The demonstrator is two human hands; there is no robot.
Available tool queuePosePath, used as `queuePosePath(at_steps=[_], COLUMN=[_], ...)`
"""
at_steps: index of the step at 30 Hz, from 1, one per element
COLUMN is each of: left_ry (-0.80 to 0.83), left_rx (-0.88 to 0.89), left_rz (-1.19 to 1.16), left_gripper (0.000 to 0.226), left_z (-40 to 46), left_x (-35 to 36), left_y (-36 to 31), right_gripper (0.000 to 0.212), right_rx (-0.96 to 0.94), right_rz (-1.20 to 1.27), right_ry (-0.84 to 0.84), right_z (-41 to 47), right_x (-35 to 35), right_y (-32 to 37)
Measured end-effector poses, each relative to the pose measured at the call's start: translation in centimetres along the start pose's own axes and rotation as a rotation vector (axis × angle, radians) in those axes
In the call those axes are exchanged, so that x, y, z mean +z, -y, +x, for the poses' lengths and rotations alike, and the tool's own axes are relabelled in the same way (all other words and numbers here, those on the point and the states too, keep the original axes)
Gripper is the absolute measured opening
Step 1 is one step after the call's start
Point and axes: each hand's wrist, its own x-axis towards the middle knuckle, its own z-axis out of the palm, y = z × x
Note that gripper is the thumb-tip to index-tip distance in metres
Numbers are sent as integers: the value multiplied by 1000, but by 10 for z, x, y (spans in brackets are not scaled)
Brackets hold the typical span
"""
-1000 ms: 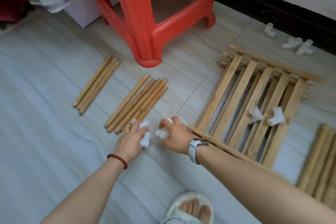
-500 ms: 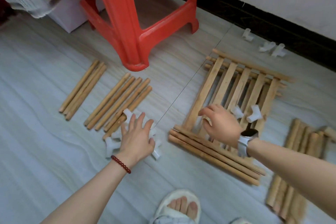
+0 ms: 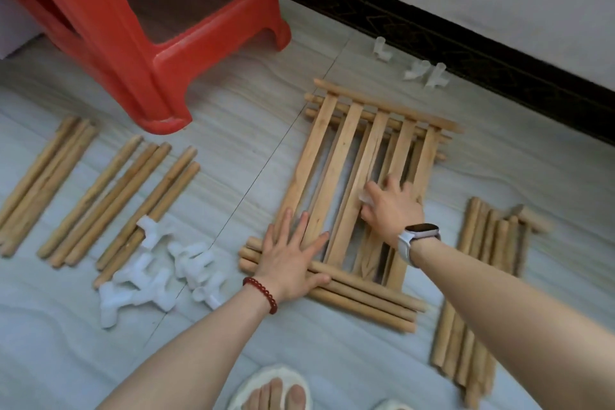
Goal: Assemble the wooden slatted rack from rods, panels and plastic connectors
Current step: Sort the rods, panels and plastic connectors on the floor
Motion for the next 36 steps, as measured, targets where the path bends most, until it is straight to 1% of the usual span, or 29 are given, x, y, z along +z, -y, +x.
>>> queuePosePath(at_steps=[2,4,6,7,8,10,11,12,13,15,17,19,20,22,24,26,28,32,36], left_ry=[0,-27,-119,-196,-290,-485,-551,-574,-561,-482,-425,-406,-401,-400,-421,-441,-467,-513,-535], left_rx=[5,25,60,60,32,-101,-194,-284,-362,-508,-608,-634,-636,-616,-561,-451,-314,-102,35], left_rz=[-34,-135,-282,-364,-443,-520,-509,-485,-461,-443,-451,-472,-472,-457,-465,-446,-388,-244,-140], left_gripper=[78,72,62,56,51,41,38,37,38,42,45,47,47,45,44,44,45,47,48], left_z=[0,-2,-9,-13,-19,-32,-42,-53,-65,-90,-115,-134,-140,-140,-129,-109,-77,-1,84], left_x=[0,-3,-9,-14,-18,-26,-28,-29,-28,-20,-9,-2,-3,-10,-26,-49,-75,-129,-173], left_y=[0,3,9,13,18,34,45,58,72,98,118,130,134,136,130,117,97,52,16], right_gripper=[27,20,18,17,16,16,17,19,21,25,29,36,40,45,44,42,41,38,38], right_rx=[-17,-35,-55,-78,-121,-268,-349,-424,-490,-603,-691,-728,-728,-676,-610,-558,-477,-269,-140], right_rz=[58,107,109,108,125,218,285,344,379,354,237,173,185,273,319,274,258,325,346], right_ry=[-44,-89,-99,-101,-110,-116,-75,6,107,292,359,386,401,415,367,286,165,-61,-190], right_z=[-5,-10,-16,-20,-25,-36,-43,-49,-54,-61,-62,-63,-63,-61,-51,-34,-16,25,82], right_x=[-3,-9,-14,-16,-16,-12,-7,-2,4,17,28,34,33,22,1,-22,-44,-72,-81], right_y=[-6,-8,-2,4,12,38,59,81,104,144,169,179,181,177,165,143,112,47,-14])
